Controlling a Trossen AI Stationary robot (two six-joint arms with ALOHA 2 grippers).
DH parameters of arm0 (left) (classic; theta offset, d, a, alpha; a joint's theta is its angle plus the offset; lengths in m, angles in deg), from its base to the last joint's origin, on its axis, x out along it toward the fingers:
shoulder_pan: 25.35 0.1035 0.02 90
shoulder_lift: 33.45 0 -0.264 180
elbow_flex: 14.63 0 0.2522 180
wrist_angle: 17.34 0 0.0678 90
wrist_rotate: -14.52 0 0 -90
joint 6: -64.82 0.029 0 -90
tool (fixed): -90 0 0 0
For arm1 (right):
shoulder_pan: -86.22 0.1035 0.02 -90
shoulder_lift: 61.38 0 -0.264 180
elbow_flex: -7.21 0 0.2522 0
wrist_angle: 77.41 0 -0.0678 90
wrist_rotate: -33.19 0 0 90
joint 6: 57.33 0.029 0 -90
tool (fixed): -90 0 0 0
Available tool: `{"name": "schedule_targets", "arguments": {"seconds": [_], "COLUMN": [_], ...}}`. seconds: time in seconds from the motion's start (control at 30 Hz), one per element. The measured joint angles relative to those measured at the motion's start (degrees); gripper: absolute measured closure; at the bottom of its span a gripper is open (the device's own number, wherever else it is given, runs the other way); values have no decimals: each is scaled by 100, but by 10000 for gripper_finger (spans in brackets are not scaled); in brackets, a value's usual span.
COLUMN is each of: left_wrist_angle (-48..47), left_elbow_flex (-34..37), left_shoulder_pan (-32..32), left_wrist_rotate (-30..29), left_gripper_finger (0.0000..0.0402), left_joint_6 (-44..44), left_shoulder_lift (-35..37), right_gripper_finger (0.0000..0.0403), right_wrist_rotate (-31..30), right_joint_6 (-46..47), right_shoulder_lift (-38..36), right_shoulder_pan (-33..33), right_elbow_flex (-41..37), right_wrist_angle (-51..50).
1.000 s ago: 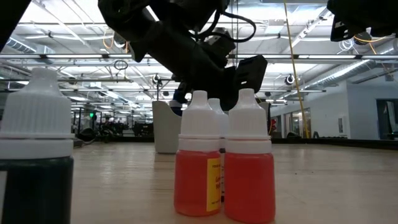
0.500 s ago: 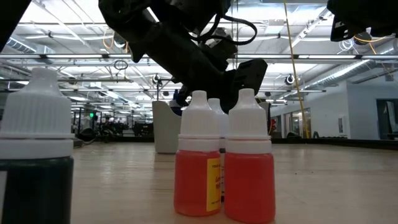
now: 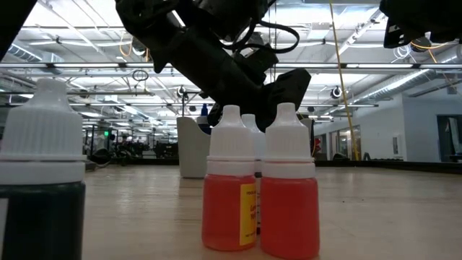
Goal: Pick & Place food coloring
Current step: Put the small blue food coloring bottle into the gray bin
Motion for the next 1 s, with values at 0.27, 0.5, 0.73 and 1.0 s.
{"name": "schedule_targets", "arguments": {"seconds": [0.27, 0.5, 0.73, 1.0], "left_wrist_angle": [86, 621, -569, -2726], "left_elbow_flex": [0, -136, -374, 272], "left_shoulder_pan": [1, -274, -744, -1059], "left_wrist_rotate": [-5, -269, -1525, -2071], "left_gripper_finger": [294, 293, 293, 293], "left_joint_6": [162, 1505, 2587, 1755], "left_shoulder_lift": [0, 198, 951, 1978], "right_gripper_finger": [403, 403, 403, 403], "right_wrist_rotate": [0, 0, 3, 2], "right_joint_6": [0, 0, -1, -2], "right_shoulder_lift": [0, 0, -2, 0], "right_shoulder_pan": [0, 0, 0, 0], "right_elbow_flex": [0, 0, -2, -2], "right_wrist_angle": [0, 0, -19, -4]}}
